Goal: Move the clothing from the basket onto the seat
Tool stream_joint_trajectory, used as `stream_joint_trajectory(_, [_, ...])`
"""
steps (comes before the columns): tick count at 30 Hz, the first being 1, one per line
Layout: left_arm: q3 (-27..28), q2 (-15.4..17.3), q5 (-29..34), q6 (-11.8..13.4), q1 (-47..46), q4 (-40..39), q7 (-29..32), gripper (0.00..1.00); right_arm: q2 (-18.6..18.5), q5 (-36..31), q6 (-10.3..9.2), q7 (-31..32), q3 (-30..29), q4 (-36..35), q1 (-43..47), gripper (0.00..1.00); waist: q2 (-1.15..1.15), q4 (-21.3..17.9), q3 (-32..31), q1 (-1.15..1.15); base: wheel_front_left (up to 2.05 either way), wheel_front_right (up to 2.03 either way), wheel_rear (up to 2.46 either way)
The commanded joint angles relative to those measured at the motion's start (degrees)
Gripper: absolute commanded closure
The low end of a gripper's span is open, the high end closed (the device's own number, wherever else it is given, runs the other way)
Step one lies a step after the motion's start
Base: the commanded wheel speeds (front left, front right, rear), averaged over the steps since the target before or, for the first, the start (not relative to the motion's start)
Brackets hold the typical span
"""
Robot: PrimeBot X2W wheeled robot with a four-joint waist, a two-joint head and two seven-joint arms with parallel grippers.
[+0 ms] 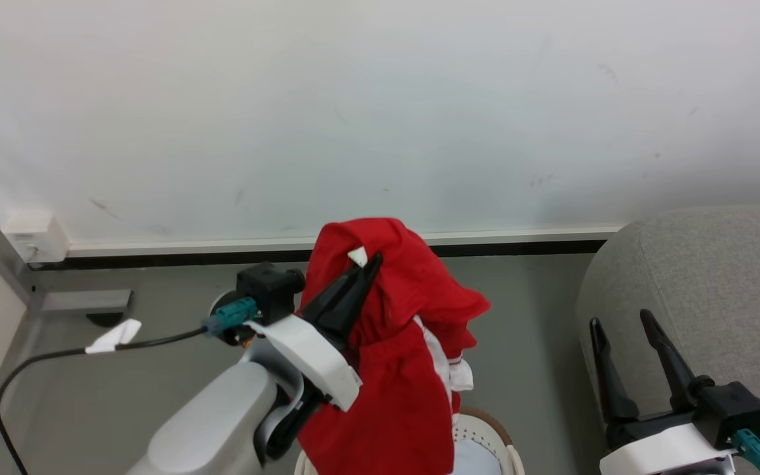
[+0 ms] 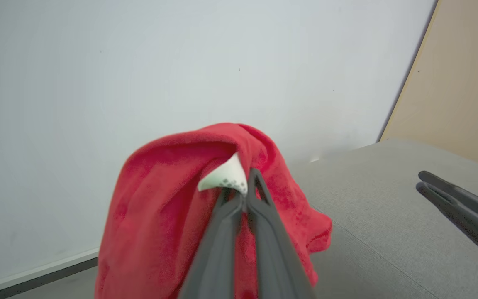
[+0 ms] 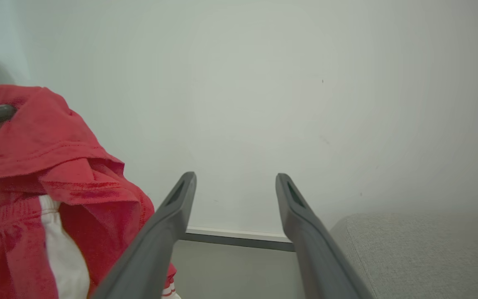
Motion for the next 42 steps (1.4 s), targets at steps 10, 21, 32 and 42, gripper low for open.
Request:
stream_joint_trajectory(10, [1.5,1.75,1.25,1.62,-0.69,-6.62,0.1,1.0,-0.2,1.45,-0.12,-0.1,3.2,0.58,1.16,0.0,0.0,-0.01,-0.04,0.01,0.0,0.0,0.0])
stream_joint_trajectory(21, [1.5,2.32,0.44,2.36,0.79,-7.7,0.17,1.0,-0.19,2.35,-0.12,-0.1,7.26,0.94,0.51,0.0,0.0,-0.85,0.84,0.01,0.0,0.0,0.0])
stream_joint_trajectory(32, [1.24,1.55,0.03,1.72,-0.1,-6.85,0.08,1.0,-0.21,5.93,-0.12,-0.1,18.57,2.42,-1.62,0.0,0.0,0.32,1.81,0.01,0.0,0.0,0.0])
stream_joint_trajectory(42, [-0.57,-0.49,0.06,0.69,-1.49,-5.64,0.44,1.0,-0.2,10.55,-0.12,-0.11,28.35,12.54,-7.99,0.0,0.0,3.67,1.26,0.01,0.0,0.0,0.0])
